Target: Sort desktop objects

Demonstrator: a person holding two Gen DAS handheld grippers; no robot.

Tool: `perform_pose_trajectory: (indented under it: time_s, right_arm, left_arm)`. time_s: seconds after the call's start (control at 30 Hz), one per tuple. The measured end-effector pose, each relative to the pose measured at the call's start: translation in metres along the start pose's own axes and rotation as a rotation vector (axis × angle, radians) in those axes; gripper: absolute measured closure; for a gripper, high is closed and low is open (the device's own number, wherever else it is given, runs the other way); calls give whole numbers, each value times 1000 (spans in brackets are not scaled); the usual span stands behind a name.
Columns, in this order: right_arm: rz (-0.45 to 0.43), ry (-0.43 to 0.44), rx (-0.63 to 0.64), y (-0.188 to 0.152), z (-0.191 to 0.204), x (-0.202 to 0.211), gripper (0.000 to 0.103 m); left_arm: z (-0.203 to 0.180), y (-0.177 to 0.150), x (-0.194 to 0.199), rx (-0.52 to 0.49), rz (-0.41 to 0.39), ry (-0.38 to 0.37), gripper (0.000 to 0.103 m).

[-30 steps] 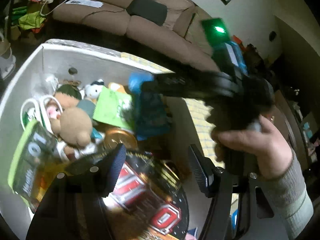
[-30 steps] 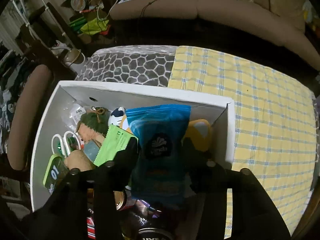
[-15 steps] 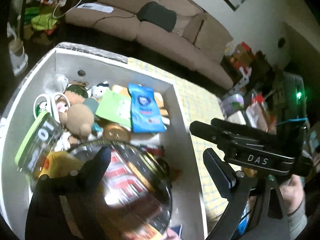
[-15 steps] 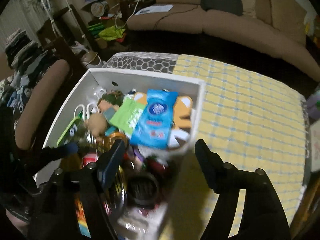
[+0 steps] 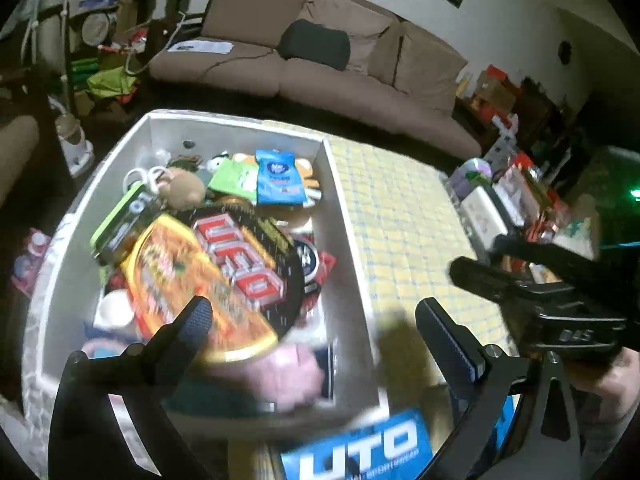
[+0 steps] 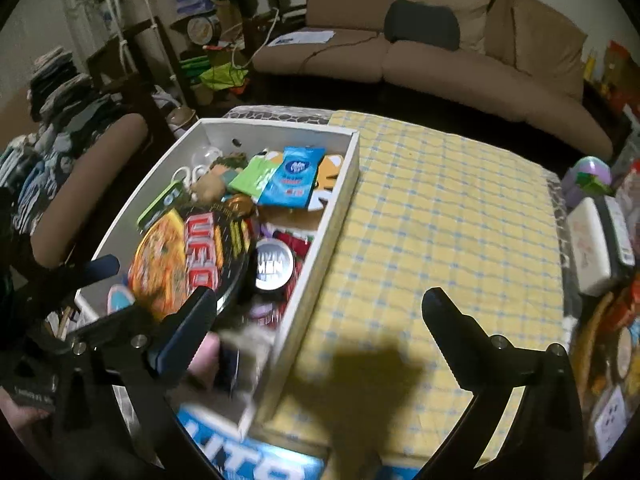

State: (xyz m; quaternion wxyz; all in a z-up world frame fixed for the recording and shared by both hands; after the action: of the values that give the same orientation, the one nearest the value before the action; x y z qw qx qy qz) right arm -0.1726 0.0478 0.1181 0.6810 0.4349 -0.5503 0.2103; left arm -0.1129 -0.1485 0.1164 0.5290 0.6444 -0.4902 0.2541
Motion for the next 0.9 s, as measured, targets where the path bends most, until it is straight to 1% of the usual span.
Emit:
perform_pose_trajectory:
  time_s: [0.07, 0.1, 0.17, 0.23, 0.3, 0.37, 0.43, 0.53, 0.63, 0.67, 0.8, 0.9]
  right_arm:
    - [-15, -4, 6, -23, -3, 14, 0]
    - [-17, -1, 4, -34, -5, 19, 0]
    - [-28, 15, 0, -57, -11, 29, 0]
    - [-31, 8, -7, -80, -20, 36, 0]
    - [-40, 1, -22, -106, -32, 40, 0]
    - [-38, 7, -54, -129, -49, 41, 0]
    - [-41, 13, -106, -151, -69, 37, 0]
    - [-43, 6, -183, -180, -98, 25, 0]
    - [-47, -20, -243, -204, -120, 9, 0]
    - [-53, -27, -255, -208, -125, 5, 0]
    - [-56, -37, -273, -219, -134, -8, 0]
    - [-58, -42, -272, -222, -135, -14, 0]
  left_arm:
    - [-15, -21, 12, -39, -30, 46, 0]
    - [-20, -28, 16, -47, -37, 53, 0]
    - [-34, -50, 24, -64, -48, 46, 0]
    - [-46, -72, 28, -78, -48, 34, 0]
    - [-55, -89, 28, -89, -49, 41, 0]
    - [-65, -112, 23, -105, -47, 59, 0]
    - [-70, -127, 15, -108, -48, 76, 0]
    - [-77, -148, -4, -85, -40, 94, 0]
    - [-82, -159, -26, -77, -48, 152, 0]
    - [-83, -161, -29, -72, -56, 158, 0]
    - [-84, -163, -45, -50, -49, 172, 0]
    - [-88, -162, -56, -67, -45, 214, 0]
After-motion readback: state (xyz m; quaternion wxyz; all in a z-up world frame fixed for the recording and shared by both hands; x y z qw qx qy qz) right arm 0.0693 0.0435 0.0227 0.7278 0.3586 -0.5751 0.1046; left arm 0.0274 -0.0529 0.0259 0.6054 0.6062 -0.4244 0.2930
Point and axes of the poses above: each gripper's, at about its wrist camera, not at the fingertips, and x roughly against the way its jaws point, z to its left, y to its top, the point moved 5 cm from there along -x, roughly the way its jaws point, and after that the axes turned 13 degrees about z, right-handed, at the moved point
